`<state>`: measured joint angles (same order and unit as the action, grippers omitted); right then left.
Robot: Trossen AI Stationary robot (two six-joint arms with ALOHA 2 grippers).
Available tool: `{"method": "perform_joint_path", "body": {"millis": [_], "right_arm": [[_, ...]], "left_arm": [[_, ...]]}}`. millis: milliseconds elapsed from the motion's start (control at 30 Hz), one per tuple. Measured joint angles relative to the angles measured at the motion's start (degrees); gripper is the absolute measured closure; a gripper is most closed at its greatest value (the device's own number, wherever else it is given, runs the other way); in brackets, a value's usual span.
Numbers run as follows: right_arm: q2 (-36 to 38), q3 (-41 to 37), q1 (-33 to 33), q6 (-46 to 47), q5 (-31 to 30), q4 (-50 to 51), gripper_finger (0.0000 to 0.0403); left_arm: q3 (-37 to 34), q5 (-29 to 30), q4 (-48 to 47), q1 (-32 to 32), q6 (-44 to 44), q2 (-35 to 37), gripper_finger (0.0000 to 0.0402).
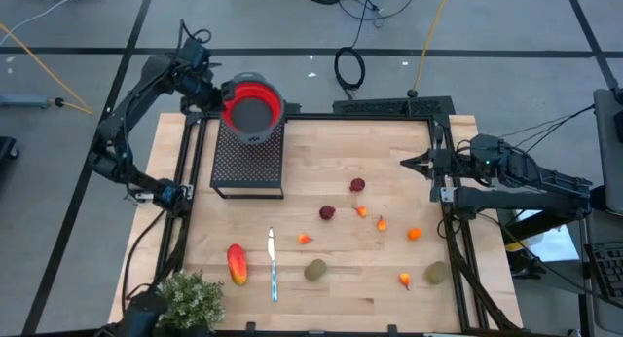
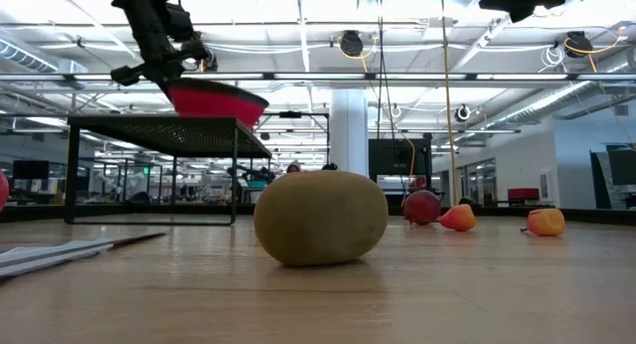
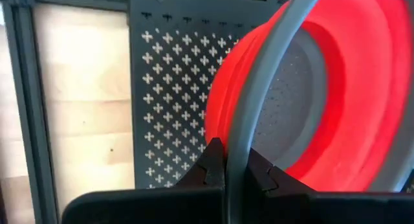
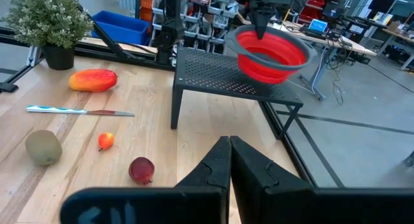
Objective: Pick & Place Fruit
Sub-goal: Put the red strainer bowl on the shelf
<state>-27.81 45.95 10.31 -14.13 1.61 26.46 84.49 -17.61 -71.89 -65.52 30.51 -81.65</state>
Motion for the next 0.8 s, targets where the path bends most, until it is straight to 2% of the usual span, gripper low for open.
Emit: {"method": "perform_joint_path", "body": {"millis": [567, 800], "right_arm": [[0.0, 0.0, 0.0, 1.4, 0.0, 0.0, 0.0403], [0.0, 0.0, 0.0, 1.5, 0.0, 0.0, 0.0403]], "left_arm": [[-0.1, -0.5, 0.2, -1.0, -5.5, -0.1, 0.0398], [-3.4, -4.1, 0.1, -1.8, -8.6, -0.1, 0.0398]]}}
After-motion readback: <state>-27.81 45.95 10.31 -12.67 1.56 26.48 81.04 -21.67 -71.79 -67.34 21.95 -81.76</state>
